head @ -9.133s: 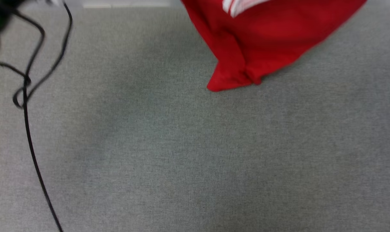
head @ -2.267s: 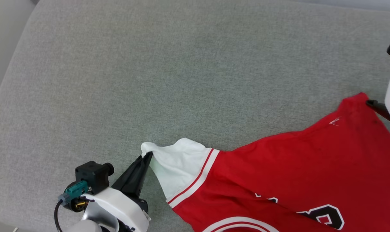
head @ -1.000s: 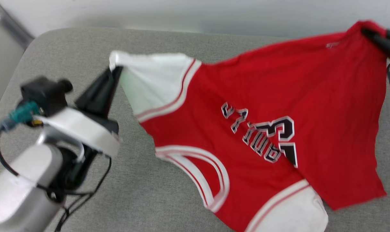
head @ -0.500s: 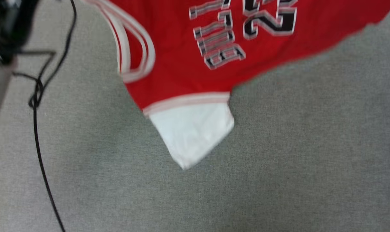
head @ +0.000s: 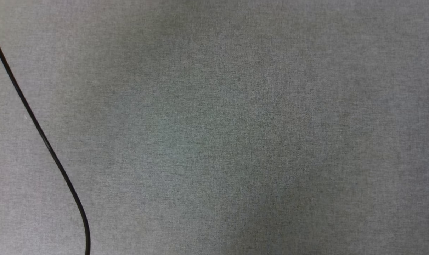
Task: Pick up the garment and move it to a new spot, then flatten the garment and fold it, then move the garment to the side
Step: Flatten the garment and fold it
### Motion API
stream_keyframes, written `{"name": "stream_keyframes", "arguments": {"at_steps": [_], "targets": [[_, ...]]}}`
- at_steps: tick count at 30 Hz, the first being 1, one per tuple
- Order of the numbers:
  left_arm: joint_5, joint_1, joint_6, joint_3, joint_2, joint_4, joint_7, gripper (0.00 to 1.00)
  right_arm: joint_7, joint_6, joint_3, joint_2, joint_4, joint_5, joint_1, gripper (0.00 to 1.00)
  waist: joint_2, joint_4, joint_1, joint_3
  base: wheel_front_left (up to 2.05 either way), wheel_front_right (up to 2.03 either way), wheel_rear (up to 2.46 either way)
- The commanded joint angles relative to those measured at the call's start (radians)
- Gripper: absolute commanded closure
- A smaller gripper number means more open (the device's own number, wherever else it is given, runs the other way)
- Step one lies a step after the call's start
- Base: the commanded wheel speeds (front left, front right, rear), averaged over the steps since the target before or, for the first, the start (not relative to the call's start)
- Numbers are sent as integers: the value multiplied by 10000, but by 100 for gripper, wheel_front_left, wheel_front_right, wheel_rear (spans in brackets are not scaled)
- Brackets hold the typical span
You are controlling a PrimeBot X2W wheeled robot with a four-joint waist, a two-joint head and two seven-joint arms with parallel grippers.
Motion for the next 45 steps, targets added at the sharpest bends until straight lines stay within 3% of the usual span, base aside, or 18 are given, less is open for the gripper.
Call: {"name": "stream_keyframes", "arguments": {"at_steps": [1, 11, 23, 31, 37, 45], "targets": [[63, -402, -133, -15, -120, 413, -162, 100, -198, -7, 105, 223, 400, -109, -326, 100, 0, -17, -1, 97, 0, 0, 0], [-151, 241, -554, -339, -418, 1851, -724, 100, -1178, -7, 1247, 399, 1591, 396, 557, 100, 0, -55, -1, 541, 0, 0, 0], [-540, 3616, -781, -973, -486, 1966, -1887, 100, -2365, -7, 3269, -111, 1648, 1957, 3276, 100, 0, -57, -1, 204, 0, 0, 0], [-650, 7331, -59, -1447, 12, 287, -2121, 100, -2838, -7, 4176, -893, 514, 3237, 6276, 100, 0, -73, -1, -1082, 0, 0, 0], [-836, 10744, 1041, -2063, 965, -1881, -1583, 100, -3024, -7, 4007, -1339, -216, 4004, 8935, 100, 0, -58, -1, -2268, 0, 0, 0], [-1628, 13970, 1918, -2549, 1564, -3243, -1319, 100, -2917, -7, 3598, -1790, -846, 4211, 11655, 100, 0, 5, -1, -3629, 0, 0, 0]]}}
